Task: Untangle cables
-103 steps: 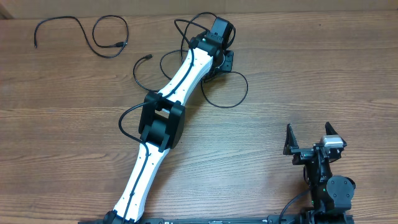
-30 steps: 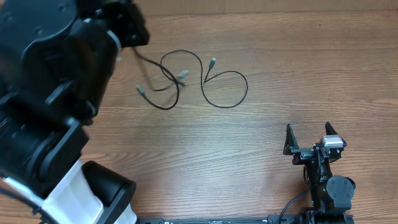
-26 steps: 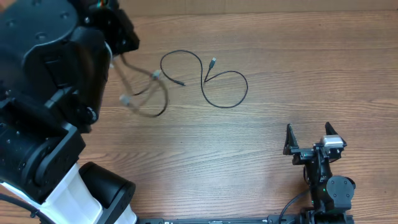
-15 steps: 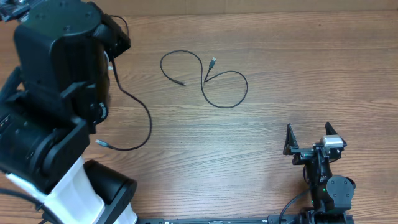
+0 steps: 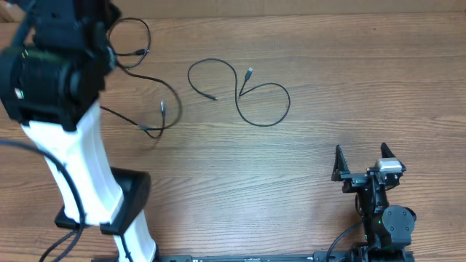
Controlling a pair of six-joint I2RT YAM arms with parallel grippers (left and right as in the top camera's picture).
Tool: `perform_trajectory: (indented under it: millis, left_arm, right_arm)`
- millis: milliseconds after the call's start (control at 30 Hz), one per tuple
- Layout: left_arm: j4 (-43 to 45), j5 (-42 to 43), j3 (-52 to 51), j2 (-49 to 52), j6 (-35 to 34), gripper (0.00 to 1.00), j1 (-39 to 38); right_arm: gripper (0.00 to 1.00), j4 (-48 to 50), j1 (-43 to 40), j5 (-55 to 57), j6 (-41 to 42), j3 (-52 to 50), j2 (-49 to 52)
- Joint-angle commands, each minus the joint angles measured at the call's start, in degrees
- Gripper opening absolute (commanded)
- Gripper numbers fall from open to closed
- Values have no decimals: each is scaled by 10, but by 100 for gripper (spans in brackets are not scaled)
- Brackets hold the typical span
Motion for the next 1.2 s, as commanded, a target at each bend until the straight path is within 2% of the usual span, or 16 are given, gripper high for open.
perform_trajectory:
  millis: [0,233,767,833,933,967,1033,1167]
  left_arm:
    - [-1,50,-4,28,-26,4,61]
    - [-1,106,-10,95,-31,4,167]
    - [1,48,-19,275,-48,6,355]
    - [5,41,-19,293,-47,14,377]
    - [13,57,-19,319,-42,45,407]
    - [13,71,-19,328,-28,49,417]
    - [8,95,-19,344,-3,55,433]
    - [-2,107,-20,360,42,53,449]
  right_arm:
    - [100,3,3,1,2,-6,-4]
    - [100,3,3,1,2,-6,-4]
    - [100,3,3,1,2,-6,-4]
    - [100,3,3,1,2,-6,-4]
    - [100,3,3,1,2,-6,-4]
    - [100,3,3,1,2,-6,-4]
    - [100,3,3,1,2,-6,-4]
    - [100,3,3,1,2,-6,-4]
